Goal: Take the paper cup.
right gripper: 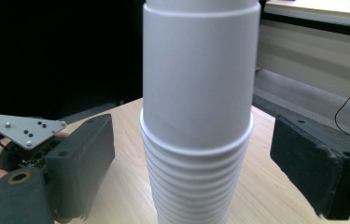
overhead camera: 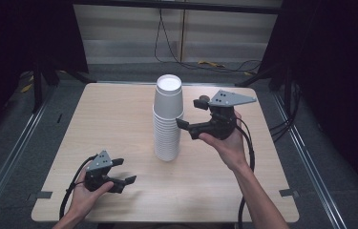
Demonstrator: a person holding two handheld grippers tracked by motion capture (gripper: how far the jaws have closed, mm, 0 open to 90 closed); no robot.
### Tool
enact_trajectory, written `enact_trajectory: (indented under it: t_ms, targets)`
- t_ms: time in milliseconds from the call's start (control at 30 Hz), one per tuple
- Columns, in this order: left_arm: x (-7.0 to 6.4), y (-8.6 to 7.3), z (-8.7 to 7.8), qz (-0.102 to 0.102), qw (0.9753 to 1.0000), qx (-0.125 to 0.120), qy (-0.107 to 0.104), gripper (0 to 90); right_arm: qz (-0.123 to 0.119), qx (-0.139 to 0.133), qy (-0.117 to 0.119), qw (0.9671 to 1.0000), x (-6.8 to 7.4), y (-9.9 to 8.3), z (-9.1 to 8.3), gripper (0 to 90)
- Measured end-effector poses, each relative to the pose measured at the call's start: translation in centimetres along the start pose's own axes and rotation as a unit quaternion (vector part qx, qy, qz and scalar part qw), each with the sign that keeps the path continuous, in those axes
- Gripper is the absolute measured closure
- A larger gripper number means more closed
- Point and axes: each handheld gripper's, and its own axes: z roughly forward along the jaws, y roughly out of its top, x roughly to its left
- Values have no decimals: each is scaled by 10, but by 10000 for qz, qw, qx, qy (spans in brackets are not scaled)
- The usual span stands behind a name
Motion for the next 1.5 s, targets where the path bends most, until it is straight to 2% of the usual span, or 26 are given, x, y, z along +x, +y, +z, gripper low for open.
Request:
enact_trajectory:
  t_ms: [67, 133, 233, 533, 600, 733, 833, 1033, 1233, 1500]
  targets:
    - [-1, 0, 0, -53, 10000, -1, -37, 166, -97, 25, -17, 9999, 3, 6, 2, 137]
    - [-1, 0, 0, 8, 10000, 24, -21, 166, -115, -55, 23, 9999, 4, 10, 2, 137]
    - [-1, 0, 0, -19, 10000, 0, -20, 166, -128, -90, 35, 9999, 4, 17, 5, 136]
    - [-2, 1, -1, -5, 10000, -59, -8, 166, -49, -117, 171, 9998, -4, 33, 14, 135]
    - [-2, 1, -2, -94, 9999, -96, -70, 166, -57, -105, 207, 9997, -4, 36, 17, 135]
    - [-1, 0, -1, -80, 9999, -88, -45, 167, -56, -60, 229, 9997, -9, 44, 22, 134]
    - [-2, 0, -1, -68, 9999, -94, -52, 167, 68, -48, 339, 9994, -15, 45, 27, 134]
    - [-2, 1, -2, -111, 9998, -141, -57, 167, 38, 63, 380, 9993, -18, 52, 36, 134]
    - [-4, 1, -1, -21, 9999, -88, -105, 167, 32, 293, 457, 9985, -19, 52, 49, 135]
    - [-3, 1, -1, -66, 9999, -104, -84, 167, 29, 484, 518, 9975, -20, 57, 56, 143]
